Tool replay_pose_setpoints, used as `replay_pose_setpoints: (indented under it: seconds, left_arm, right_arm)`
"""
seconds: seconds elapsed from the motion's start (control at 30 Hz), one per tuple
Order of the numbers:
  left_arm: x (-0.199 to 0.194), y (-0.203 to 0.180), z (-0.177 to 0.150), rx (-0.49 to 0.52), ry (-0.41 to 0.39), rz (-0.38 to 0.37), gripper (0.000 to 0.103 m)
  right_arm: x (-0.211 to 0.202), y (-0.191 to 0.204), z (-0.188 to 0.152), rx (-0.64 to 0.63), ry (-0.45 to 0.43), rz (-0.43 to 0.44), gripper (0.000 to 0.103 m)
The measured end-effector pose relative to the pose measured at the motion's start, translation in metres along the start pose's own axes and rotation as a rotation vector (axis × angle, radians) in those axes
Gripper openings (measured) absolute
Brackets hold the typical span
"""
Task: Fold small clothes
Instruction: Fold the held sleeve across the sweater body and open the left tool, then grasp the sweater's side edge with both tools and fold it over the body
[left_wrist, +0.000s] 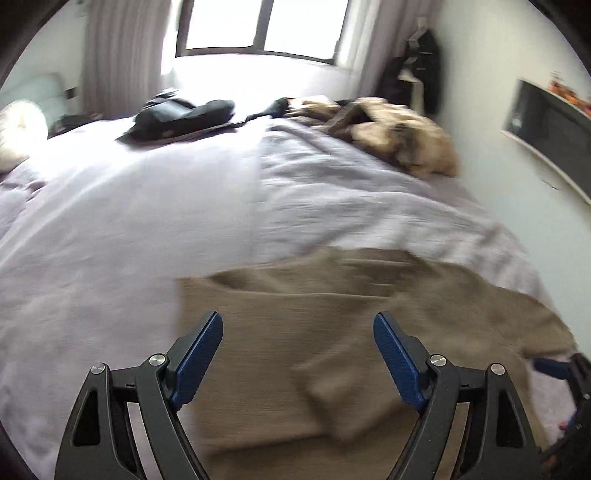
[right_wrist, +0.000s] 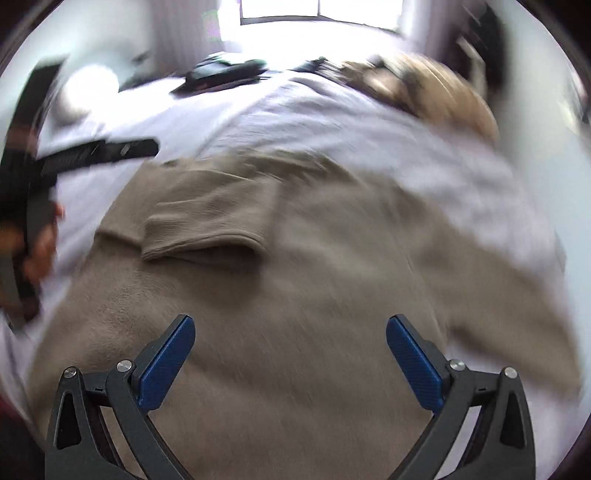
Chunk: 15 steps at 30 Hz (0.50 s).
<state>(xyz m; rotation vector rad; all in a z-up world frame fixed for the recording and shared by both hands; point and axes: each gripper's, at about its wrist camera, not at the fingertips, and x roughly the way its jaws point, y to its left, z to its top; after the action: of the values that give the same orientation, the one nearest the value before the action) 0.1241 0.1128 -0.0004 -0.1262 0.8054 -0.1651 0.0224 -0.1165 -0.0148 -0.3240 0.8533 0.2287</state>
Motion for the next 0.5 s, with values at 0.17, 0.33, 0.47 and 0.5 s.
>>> replay_pose_setpoints:
  seconds: [0.17, 0.33, 0.47, 0.5]
  left_arm:
    - [0.041, 0.069, -0.012, -0.183, 0.182, 0.026, 0.085]
    - [0.063, 0.084, -0.028, -0.249, 0.271, -0.052, 0.085]
    - [0.065, 0.078, -0.029, -0.225, 0.269, -0.075, 0.08]
    - [0.068, 0.079, -0.027, -0.225, 0.269, -0.076, 0.08]
  right_arm:
    - [0.04, 0.072, 0.029, -0.353, -0.062, -0.131, 0.103]
    - [0.078, 0.099, 0.039, -0.517, -0.044, -0.185, 0.078]
    - [0.075, 0.058, 0.057, -0.268, -0.024, -0.009, 0.011]
    - [0.069, 0.033, 0.061, -0.128, -0.044, 0.034, 0.011]
